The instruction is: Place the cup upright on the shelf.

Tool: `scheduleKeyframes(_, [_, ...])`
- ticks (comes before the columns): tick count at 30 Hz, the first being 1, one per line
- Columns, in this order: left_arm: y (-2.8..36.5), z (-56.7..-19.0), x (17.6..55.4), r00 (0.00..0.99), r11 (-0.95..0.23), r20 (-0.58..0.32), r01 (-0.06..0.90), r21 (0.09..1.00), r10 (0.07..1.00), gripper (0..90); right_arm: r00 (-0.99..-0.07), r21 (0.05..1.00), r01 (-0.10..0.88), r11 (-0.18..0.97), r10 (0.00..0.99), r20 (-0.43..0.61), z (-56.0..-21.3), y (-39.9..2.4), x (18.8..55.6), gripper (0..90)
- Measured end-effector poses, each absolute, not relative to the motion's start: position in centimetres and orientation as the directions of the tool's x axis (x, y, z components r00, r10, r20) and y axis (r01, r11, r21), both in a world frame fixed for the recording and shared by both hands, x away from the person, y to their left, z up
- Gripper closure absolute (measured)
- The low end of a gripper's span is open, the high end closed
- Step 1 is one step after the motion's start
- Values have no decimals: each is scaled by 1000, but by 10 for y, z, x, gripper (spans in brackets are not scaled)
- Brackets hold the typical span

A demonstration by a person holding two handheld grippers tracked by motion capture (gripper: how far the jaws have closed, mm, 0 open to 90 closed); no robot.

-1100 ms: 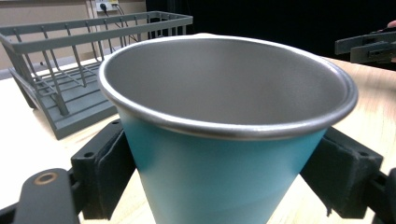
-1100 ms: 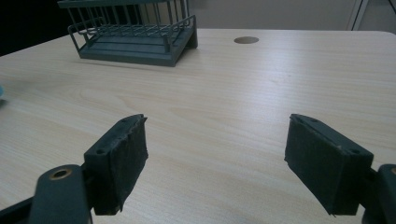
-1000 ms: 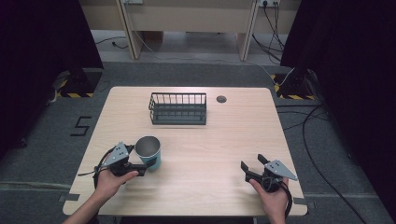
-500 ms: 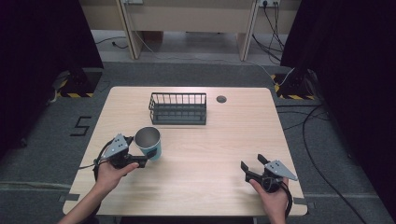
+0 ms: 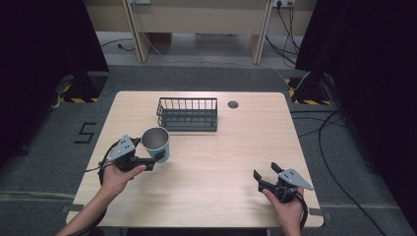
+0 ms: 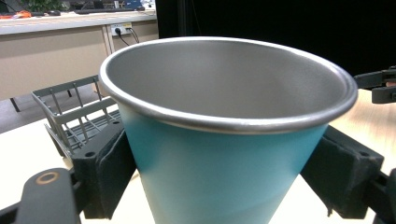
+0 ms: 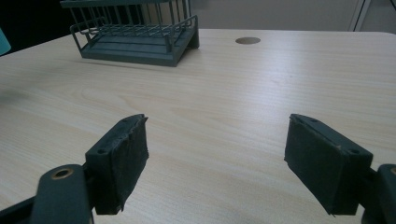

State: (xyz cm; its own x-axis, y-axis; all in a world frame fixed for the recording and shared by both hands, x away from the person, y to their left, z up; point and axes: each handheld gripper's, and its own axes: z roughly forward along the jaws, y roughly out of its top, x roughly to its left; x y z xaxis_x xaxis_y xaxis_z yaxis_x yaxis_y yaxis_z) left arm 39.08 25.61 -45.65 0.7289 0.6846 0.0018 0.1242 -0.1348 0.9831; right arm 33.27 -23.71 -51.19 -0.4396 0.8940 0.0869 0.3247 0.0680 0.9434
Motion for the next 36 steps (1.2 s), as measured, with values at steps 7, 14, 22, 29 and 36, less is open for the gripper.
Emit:
scheduleKeyframes(7, [254,-453,397,727,-134,5,120,984,686,158,-440,944,322,71,894,83,-512,-237,333,221])
scheduleKeyframes(14, [251,-447,402,727,-137,9,117,984,687,159,-441,944,323,70,894,84,-512,-238,333,221])
scheduleKeyframes(22, [247,-442,408,727,-139,15,110,984,687,159,-441,943,326,68,893,88,-512,-238,333,222])
scheduleKeyframes(29, [246,-438,414,723,-135,15,108,985,691,159,-441,943,326,68,893,88,-512,-238,333,223])
scheduleKeyframes(36, [245,-435,418,720,-139,19,107,984,693,159,-443,942,330,66,892,93,-512,-237,333,222])
